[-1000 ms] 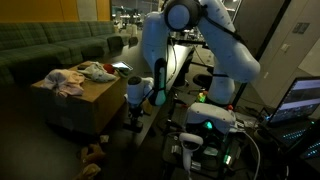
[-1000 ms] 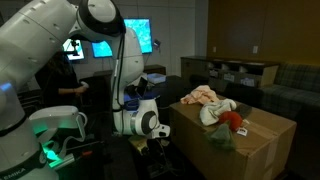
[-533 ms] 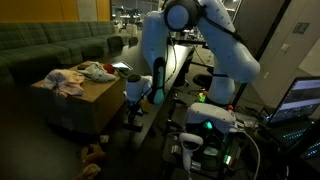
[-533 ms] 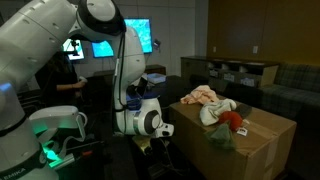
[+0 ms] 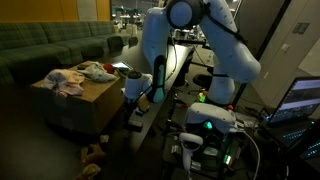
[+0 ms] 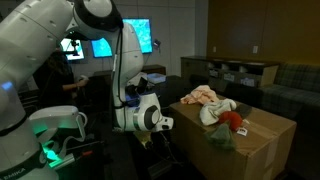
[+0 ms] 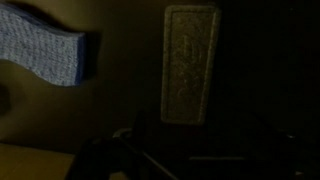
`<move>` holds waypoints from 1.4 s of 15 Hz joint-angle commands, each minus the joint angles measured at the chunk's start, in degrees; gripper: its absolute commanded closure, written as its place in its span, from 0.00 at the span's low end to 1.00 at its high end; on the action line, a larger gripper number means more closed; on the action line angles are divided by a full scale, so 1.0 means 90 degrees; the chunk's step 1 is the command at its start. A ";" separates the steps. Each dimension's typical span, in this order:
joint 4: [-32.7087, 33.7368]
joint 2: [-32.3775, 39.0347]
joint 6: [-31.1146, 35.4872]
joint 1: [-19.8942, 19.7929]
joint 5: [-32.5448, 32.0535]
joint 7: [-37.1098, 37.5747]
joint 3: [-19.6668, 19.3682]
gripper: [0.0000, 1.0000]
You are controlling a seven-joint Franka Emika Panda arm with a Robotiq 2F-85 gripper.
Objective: Pick up all the objects that are on the box and put them on the table, then pick up the objects that are on the table and put them on the box
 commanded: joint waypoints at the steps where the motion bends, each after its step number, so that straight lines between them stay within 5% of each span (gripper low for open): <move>1: -0.0130 -0.0136 0.0278 0.0356 -0.0014 0.0082 -0.0007 0.00; 6: 0.0173 -0.0010 0.0141 0.0647 0.0099 0.0142 0.0344 0.00; 19: 0.1268 0.0571 -0.0283 0.0121 0.1197 0.0886 0.1186 0.00; 20: 0.1244 0.0637 -0.0244 0.0260 0.2294 0.0060 0.1199 0.00; 21: 0.1285 0.0684 -0.0271 0.0166 0.2621 -0.0057 0.1317 0.00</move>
